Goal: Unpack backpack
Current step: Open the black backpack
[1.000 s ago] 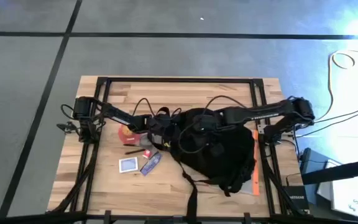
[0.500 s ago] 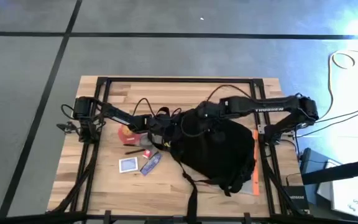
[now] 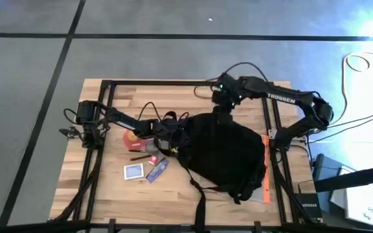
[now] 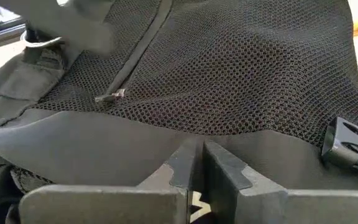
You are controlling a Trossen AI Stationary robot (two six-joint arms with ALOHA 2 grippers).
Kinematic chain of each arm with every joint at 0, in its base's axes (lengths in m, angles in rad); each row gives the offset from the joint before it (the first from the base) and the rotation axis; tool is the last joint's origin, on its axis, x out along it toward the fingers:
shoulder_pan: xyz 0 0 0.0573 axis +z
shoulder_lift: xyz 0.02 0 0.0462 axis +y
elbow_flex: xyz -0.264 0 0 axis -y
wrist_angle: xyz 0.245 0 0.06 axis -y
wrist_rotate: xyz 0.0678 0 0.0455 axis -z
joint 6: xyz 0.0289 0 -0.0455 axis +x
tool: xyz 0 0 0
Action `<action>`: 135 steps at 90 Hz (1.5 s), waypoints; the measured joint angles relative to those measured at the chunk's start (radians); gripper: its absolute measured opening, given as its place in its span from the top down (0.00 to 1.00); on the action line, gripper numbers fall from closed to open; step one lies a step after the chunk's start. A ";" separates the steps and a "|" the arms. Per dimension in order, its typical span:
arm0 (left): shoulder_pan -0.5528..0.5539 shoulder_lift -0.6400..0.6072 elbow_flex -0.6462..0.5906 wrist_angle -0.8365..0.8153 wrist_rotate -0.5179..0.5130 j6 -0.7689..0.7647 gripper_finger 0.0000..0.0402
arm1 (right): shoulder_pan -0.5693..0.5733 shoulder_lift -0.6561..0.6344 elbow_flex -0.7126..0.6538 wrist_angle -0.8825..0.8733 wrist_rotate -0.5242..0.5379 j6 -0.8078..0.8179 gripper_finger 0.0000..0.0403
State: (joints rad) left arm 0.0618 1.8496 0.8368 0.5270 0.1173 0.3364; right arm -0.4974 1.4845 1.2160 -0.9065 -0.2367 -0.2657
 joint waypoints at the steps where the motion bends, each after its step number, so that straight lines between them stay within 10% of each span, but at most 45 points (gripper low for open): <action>1: 0.000 0.000 0.000 0.000 0.000 0.000 0.96 | -0.007 0.000 0.000 0.000 0.000 0.000 0.98; 64: 0.000 0.000 0.000 -0.001 -0.001 -0.012 0.96 | -0.344 0.001 -0.389 0.380 -0.069 0.135 0.98; 89: 0.000 0.000 0.000 0.000 -0.007 0.011 0.96 | -0.341 0.002 -0.453 0.383 0.090 0.135 0.96; 135: 0.005 0.000 0.000 0.004 -0.009 0.012 0.96 | -0.325 -0.001 -0.410 0.341 0.204 0.063 0.19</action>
State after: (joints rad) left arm 0.0666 1.8496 0.8368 0.5312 0.1085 0.3484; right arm -0.8223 1.4834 0.8062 -0.5651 -0.0331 -0.2025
